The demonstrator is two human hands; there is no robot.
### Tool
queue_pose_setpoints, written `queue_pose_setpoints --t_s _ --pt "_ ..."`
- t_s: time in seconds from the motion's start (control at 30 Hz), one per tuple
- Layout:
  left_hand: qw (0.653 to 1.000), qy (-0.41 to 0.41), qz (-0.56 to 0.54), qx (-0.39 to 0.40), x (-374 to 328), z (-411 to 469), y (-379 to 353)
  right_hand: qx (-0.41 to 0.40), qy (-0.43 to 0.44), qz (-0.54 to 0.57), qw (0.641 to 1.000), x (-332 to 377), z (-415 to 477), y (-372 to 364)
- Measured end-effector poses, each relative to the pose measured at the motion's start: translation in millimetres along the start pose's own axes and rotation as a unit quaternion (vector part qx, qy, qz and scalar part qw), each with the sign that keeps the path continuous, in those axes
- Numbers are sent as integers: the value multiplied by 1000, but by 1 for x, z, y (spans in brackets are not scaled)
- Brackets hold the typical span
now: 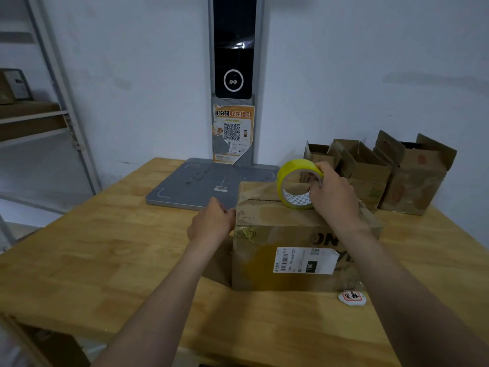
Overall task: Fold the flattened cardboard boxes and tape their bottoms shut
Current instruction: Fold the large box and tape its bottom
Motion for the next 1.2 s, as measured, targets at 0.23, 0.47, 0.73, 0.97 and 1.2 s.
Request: queue_pose_setpoints --t_s 0.23,0.47,0.73,0.97,1.2 --pt "992 35 115 37 -8 8 15 14 -13 2 1000 0 1 0" --pt "983 25 106 148 -16 5 22 18 -12 2 1000 0 0 0" --pt "974 10 88 207 -27 -8 29 13 -5 -6 1000 1 -2 1" --pt "961 4 75 268 -30 -2 21 16 -6 -14 1000 2 -3 2" --pt "959 69 -46 270 -13 -3 9 18 -5 -13 1000 0 0 0"
Point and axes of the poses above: each hand's wrist, its own z-axis towards the middle knuckle, its own y-axis out of the back of the hand, x = y × z, the point moved 2 cm from there along z, towards the middle knuckle, and after that the axes turned 12 degrees about x, right-handed, at the moved point
